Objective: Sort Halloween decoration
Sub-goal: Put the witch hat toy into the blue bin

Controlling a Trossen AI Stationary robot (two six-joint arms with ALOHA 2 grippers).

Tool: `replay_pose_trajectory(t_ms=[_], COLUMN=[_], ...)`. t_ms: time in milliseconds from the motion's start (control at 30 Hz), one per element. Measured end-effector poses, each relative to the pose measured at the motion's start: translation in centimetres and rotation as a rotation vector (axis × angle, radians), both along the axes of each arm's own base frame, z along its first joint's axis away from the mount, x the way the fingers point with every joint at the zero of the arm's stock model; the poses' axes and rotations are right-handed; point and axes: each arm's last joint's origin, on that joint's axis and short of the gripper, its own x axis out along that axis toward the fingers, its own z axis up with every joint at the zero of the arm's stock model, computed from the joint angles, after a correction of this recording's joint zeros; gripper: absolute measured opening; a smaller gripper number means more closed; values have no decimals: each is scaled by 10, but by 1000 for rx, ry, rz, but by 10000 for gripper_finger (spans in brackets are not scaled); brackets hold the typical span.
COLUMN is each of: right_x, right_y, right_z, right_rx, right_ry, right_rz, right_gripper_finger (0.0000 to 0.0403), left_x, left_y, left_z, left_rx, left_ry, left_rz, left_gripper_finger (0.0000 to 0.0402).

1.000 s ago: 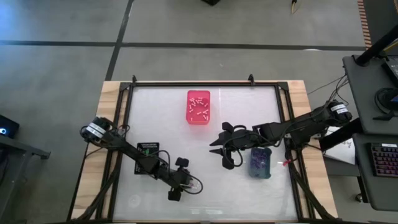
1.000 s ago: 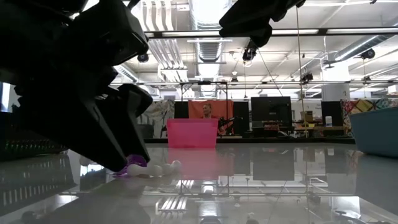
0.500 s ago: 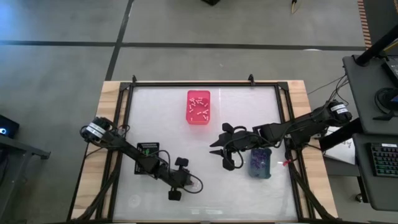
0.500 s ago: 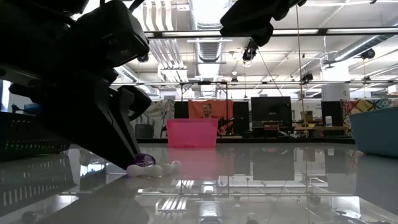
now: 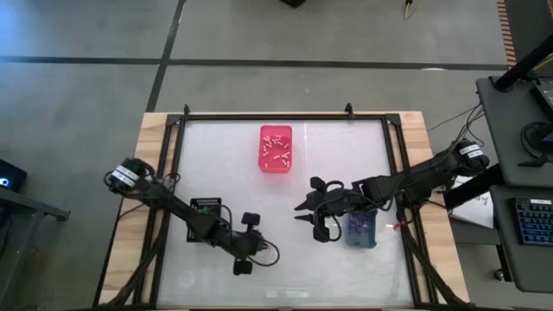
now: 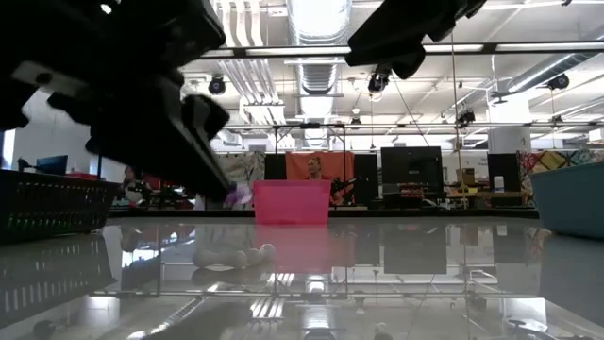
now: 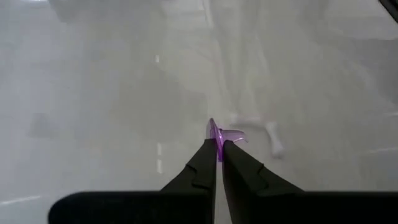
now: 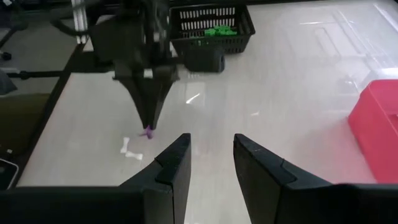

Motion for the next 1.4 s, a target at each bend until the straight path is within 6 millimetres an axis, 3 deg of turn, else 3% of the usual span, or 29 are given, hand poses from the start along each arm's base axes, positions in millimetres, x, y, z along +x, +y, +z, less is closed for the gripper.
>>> replay_pose_trajectory(t_ms=[300,533,800,1400], right_x=[1,15,22,27], right_y=[10,21,25,27], right_z=[-31,-46,-57,-53], right_rx=[-65,-167,-157,-140], right_ry=[-105,-219,-240,-266], right_rz=[82,165,190,191], right_gripper_finger=[111,111,111,103], left_x=[0,4,5,9], left_y=[9,7,8,10], left_z=[32,54,56,59], left_rx=[172,122,102,81], left_ry=[-200,-344,-363,-398], left_rz=[167,155,166,181], left_gripper_finger=[0,0,0,0])
